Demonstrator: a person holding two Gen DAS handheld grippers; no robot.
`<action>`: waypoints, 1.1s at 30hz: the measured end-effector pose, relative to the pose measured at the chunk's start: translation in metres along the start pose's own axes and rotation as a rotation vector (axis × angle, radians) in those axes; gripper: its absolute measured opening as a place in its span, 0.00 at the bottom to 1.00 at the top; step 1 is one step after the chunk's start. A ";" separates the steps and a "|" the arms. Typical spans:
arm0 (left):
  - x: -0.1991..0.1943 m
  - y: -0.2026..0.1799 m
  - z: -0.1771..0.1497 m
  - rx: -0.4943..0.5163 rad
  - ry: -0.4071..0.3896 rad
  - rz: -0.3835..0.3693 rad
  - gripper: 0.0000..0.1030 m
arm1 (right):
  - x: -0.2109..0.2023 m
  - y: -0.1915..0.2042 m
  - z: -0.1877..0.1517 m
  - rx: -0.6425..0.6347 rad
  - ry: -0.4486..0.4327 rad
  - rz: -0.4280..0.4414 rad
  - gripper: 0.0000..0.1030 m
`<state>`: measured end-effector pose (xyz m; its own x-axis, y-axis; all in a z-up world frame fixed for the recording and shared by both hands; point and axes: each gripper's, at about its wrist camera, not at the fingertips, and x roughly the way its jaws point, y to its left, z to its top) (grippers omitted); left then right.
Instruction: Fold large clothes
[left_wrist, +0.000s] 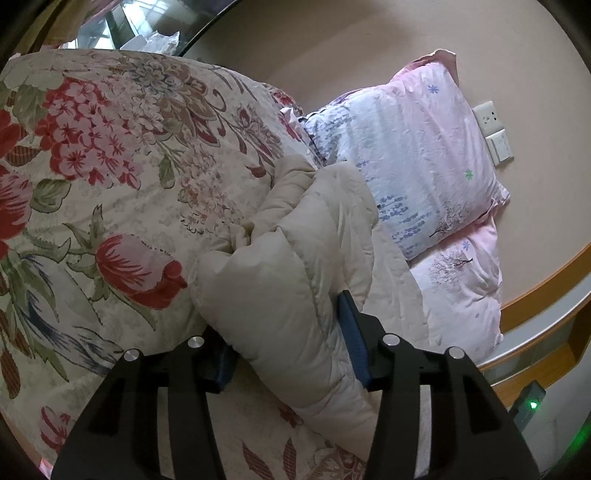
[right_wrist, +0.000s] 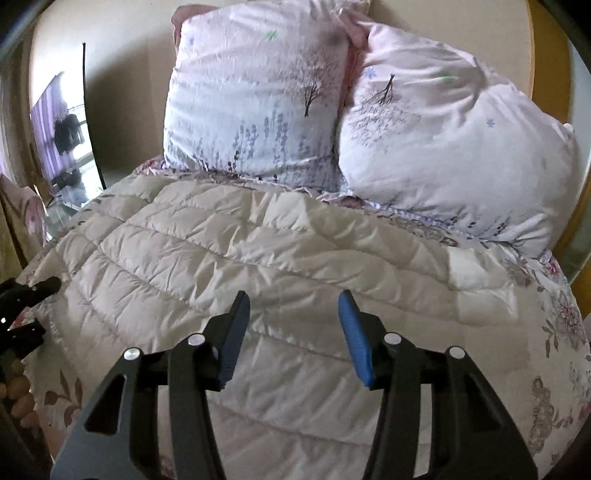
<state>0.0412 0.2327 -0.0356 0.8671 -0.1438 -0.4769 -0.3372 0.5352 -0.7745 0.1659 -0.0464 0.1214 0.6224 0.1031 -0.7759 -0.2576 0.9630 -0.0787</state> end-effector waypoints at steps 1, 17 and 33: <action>0.000 0.000 0.000 0.002 0.000 0.001 0.49 | 0.005 0.001 0.000 0.000 0.010 -0.003 0.49; 0.019 -0.008 0.005 -0.032 -0.017 -0.034 0.37 | 0.056 0.024 -0.029 -0.109 0.141 -0.084 0.52; -0.008 -0.124 -0.006 0.294 -0.051 -0.390 0.27 | 0.060 0.018 -0.025 -0.084 0.163 -0.040 0.52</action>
<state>0.0737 0.1627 0.0614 0.9275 -0.3431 -0.1482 0.1273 0.6628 -0.7379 0.1796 -0.0291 0.0579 0.5071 0.0172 -0.8617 -0.3006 0.9406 -0.1581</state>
